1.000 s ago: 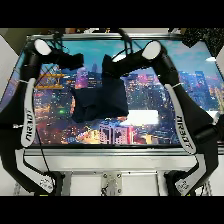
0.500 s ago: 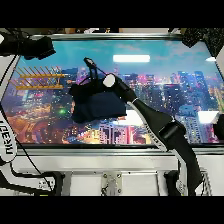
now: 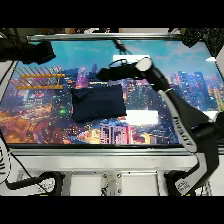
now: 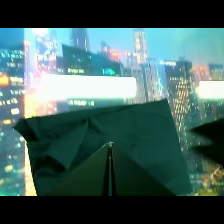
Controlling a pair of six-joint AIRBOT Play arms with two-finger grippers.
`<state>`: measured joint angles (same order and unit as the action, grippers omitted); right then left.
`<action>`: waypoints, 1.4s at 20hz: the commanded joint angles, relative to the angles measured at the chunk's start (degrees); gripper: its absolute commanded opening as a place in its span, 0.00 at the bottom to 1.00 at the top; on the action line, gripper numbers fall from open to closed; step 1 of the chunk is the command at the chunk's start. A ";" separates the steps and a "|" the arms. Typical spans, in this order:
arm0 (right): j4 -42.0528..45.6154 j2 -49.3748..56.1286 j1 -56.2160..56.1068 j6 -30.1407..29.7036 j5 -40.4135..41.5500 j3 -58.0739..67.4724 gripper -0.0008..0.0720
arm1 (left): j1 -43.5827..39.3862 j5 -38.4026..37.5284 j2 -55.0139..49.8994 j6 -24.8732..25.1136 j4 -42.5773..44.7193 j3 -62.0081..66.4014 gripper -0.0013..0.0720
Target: Fold the clothes and pants, and hang the long-sleeved shirts on hangers.
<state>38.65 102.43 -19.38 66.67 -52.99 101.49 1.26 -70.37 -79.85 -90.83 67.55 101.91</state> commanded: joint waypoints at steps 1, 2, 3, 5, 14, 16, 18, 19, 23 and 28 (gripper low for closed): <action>23.74 -8.37 12.28 14.95 -6.43 -13.99 0.63 | -4.00 4.96 5.90 0.00 0.42 -13.40 0.04; 25.90 -8.37 15.56 18.60 -8.22 -16.33 0.82 | -5.57 6.40 6.75 0.00 0.35 -16.15 0.04; 24.81 -7.69 18.12 18.64 -9.51 -17.73 1.00 | -7.23 7.50 7.39 0.02 0.37 -18.36 0.04; 19.10 -4.66 21.24 18.08 -11.19 -18.23 1.00 | -10.01 8.70 7.80 0.04 0.42 -21.07 0.04; -3.08 10.88 11.63 3.58 -10.01 -15.02 1.00 | -12.70 8.46 7.76 -0.04 0.28 -23.61 0.04; -7.69 13.68 8.11 3.54 -9.90 -12.61 1.00 | -12.70 8.46 7.76 -0.04 0.28 -23.61 0.04; -13.44 16.02 5.05 3.48 -8.37 -10.45 1.00 | -12.70 8.41 7.76 -0.07 0.20 -23.61 0.04; -15.72 16.79 3.76 2.34 -7.21 -9.68 0.98 | -12.70 8.28 7.78 -0.07 0.20 -23.61 0.04; -21.16 17.64 0.87 -6.14 -4.37 -7.69 0.21 | -12.70 6.80 7.76 -0.04 0.24 -23.61 0.04; -5.49 10.56 6.23 -3.21 -5.25 -3.72 0.03 | -12.70 5.88 7.76 -0.04 0.26 -23.61 0.04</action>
<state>24.05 117.03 -15.90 61.47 -59.00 95.70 -11.40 -63.88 -72.12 -90.87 67.77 78.30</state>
